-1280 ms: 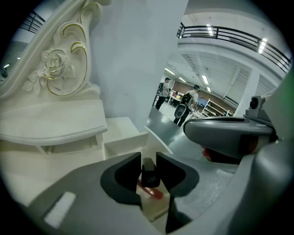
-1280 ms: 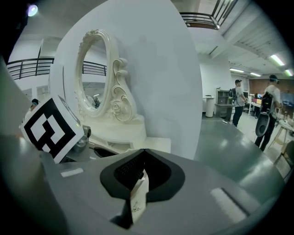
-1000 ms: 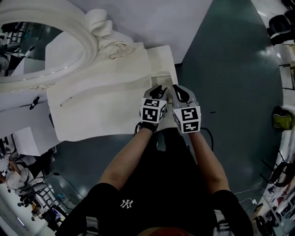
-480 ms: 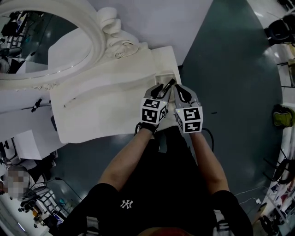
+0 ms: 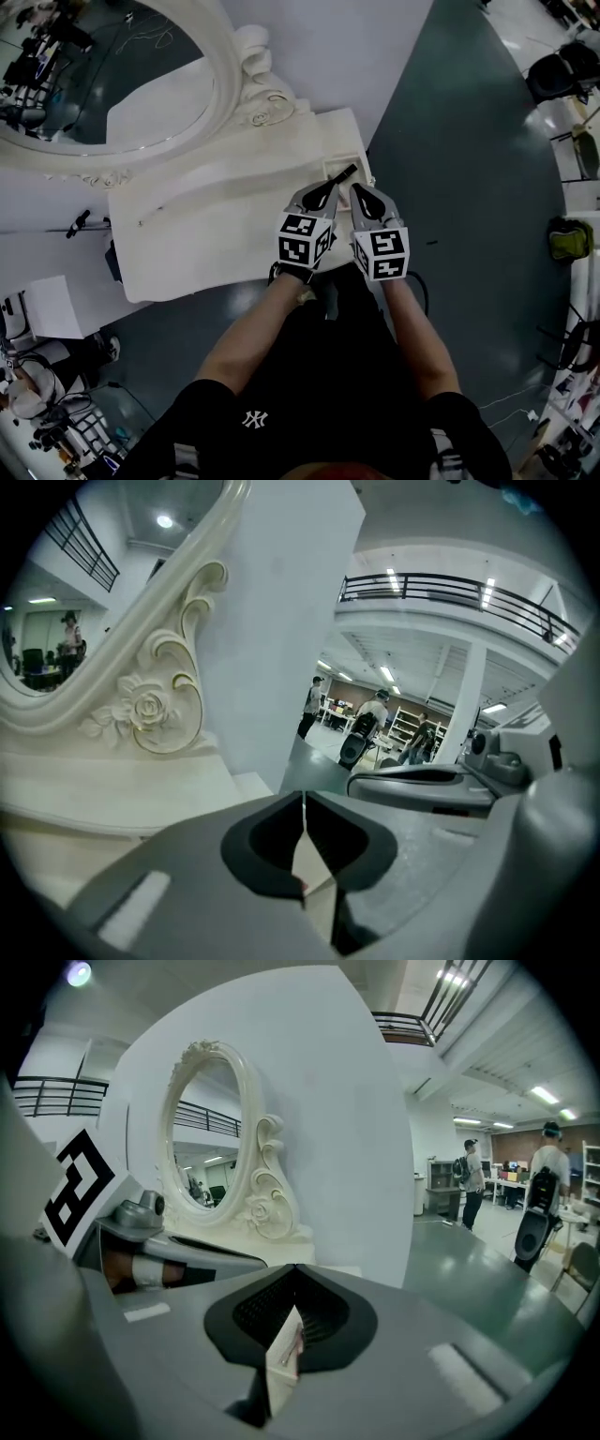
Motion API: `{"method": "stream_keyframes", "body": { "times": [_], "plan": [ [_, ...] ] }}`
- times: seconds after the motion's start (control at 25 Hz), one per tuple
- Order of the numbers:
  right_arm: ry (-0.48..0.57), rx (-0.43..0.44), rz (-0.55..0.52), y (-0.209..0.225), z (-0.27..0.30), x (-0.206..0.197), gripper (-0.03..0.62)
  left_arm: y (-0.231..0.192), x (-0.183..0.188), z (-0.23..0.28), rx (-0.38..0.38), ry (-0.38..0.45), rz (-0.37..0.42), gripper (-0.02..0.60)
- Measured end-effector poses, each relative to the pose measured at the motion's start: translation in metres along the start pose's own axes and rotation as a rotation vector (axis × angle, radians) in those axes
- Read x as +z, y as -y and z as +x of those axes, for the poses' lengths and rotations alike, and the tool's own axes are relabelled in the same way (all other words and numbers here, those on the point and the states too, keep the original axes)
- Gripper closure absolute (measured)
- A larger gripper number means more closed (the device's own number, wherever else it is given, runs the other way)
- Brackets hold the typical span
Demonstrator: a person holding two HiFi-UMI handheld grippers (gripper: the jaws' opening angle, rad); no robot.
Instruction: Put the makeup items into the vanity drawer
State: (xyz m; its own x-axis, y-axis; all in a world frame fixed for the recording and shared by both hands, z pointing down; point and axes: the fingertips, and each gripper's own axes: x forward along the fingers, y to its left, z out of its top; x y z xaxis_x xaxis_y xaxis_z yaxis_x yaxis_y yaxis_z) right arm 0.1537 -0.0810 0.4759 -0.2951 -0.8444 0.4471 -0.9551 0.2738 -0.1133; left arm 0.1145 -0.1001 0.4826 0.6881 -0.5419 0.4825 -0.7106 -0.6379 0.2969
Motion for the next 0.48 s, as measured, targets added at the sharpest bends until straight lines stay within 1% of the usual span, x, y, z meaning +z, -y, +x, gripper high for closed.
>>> {"method": "stream_keyframes", "body": {
  "times": [0.12, 0.48],
  "plan": [
    [0.014, 0.006, -0.001, -0.016, -0.006, 0.005, 0.569, -0.002, 0.01, -0.023, -0.009, 0.036, 0.012, 0.58],
    [0.068, 0.044, -0.001, -0.061, -0.029, 0.036, 0.569, -0.002, 0.04, -0.093, -0.03, 0.151, 0.016, 0.58]
  ]
}}
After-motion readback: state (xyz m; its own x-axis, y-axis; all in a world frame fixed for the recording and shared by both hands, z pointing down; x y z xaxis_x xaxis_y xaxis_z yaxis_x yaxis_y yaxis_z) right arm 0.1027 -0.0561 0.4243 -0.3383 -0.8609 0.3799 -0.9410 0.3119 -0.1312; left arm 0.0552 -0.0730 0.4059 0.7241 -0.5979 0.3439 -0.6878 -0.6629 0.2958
